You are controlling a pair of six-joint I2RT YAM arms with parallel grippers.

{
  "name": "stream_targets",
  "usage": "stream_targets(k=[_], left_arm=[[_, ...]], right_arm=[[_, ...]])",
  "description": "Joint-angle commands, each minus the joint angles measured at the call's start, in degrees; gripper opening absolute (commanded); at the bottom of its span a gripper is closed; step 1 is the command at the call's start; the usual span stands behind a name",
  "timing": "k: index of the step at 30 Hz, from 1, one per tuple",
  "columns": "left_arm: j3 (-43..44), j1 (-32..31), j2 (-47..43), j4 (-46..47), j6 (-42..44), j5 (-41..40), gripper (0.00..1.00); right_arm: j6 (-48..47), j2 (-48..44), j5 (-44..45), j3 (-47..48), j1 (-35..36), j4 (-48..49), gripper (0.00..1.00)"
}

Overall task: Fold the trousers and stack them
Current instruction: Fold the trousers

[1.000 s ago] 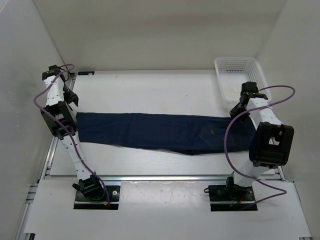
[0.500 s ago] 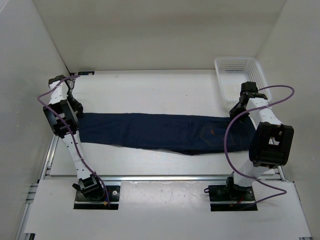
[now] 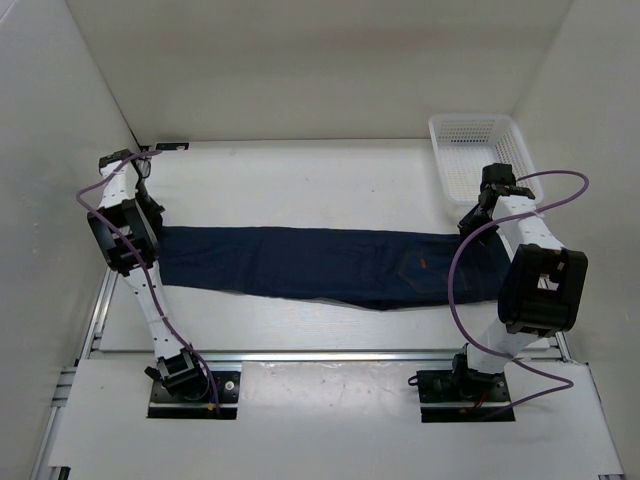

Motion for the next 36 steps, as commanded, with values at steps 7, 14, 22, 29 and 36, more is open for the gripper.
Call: stream_targets(k=[7,14,22,29,36], left_arm=[[2.8,-0.1,-10.3,-1.4,-0.2,-1.9,0.10],[2.8,-0.1,-12.5,-2.0,0.3,-2.4,0.10],[4.6,1.1,-13.6,-2.0,-0.2,-2.4,0.10],[4.6,1.6,-13.0,-2.0,-0.7,-3.0,0.10],[5.3,1.6,-12.3,-2.0,-0.7,-2.5,0.10]], right_arm=[[-0.6,-2.5,-0.3,0.1,0.3,0.4,0.00],[0.1,-5.1,2.1,-0.4,0.3,0.4,0.00],[1.1,-7.0,6.0,0.1,0.3,-0.1,0.00],[1.7,-9.3,10.8,2.7,-0.4,-2.5,0.00],[1.7,-10.4,11.9,3.2,-2.9,-3.0,0.00]])
